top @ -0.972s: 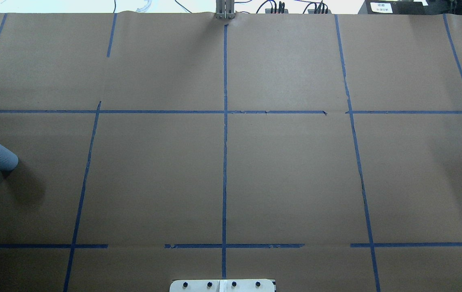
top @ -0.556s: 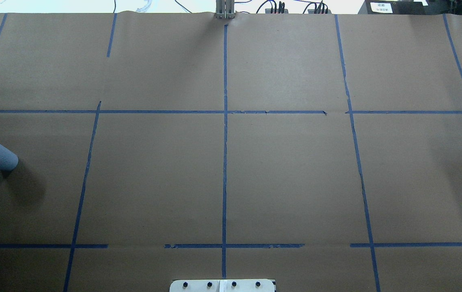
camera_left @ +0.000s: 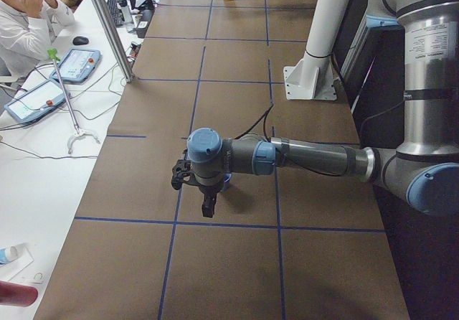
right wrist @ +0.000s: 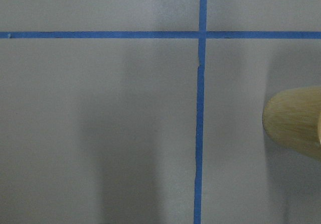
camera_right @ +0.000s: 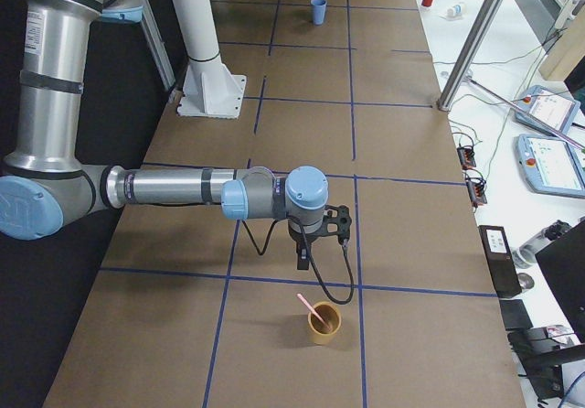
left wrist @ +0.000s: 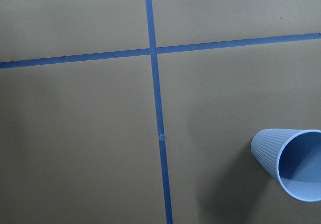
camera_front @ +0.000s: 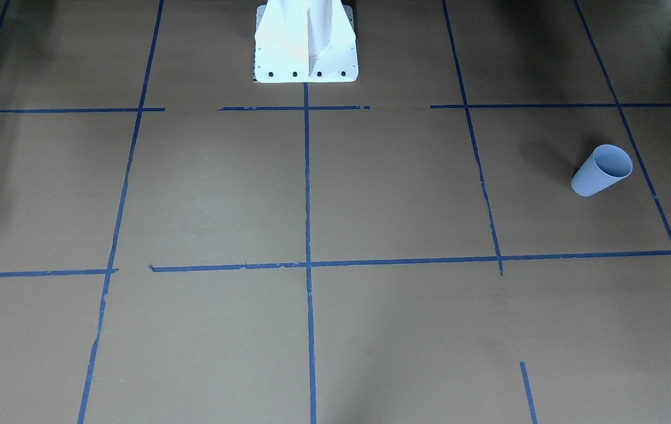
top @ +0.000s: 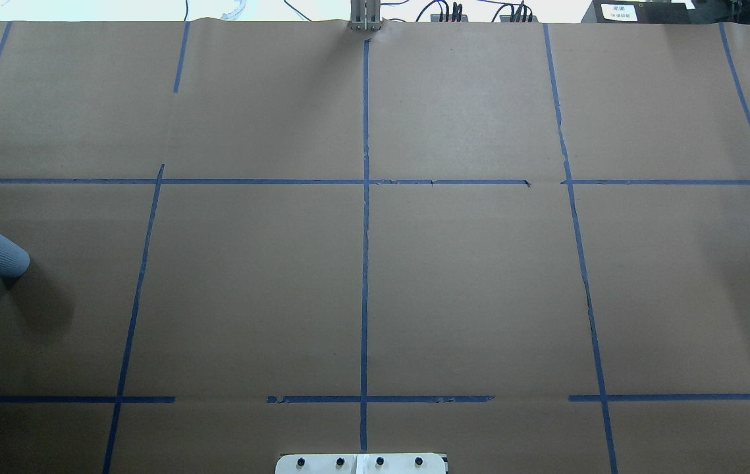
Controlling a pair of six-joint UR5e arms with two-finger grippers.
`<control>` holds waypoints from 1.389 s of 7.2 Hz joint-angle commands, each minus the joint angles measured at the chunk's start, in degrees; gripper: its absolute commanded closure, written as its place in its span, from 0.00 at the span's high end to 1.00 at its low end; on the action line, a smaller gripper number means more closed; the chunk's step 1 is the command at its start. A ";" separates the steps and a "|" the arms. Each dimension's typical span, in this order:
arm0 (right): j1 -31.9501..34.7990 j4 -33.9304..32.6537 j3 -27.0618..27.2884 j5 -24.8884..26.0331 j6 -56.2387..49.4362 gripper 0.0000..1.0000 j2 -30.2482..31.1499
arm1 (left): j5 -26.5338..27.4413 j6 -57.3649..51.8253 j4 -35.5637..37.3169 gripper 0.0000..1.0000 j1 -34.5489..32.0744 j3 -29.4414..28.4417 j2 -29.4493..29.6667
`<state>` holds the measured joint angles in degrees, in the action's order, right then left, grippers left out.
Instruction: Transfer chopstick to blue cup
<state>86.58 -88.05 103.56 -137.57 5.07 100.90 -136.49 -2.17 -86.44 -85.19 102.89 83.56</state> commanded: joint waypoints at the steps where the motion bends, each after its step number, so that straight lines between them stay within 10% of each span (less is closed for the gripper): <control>1: 0.00 -0.01 0.16 0.11 0.03 1.00 0.00 | 0.09 5.81 -2.83 1.00 7.99 -0.93 0.72; 7: 0.00 -0.01 -0.11 0.11 -0.06 1.00 -0.09 | 0.35 20.87 -21.41 0.99 18.13 -10.34 2.83; 10: 0.00 -0.02 -0.11 0.11 -0.06 1.00 -0.09 | 0.61 23.96 -21.49 0.07 20.68 -10.78 3.46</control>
<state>86.57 -88.04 103.45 -137.46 5.01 100.81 -136.02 21.23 -107.88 -65.06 92.32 86.88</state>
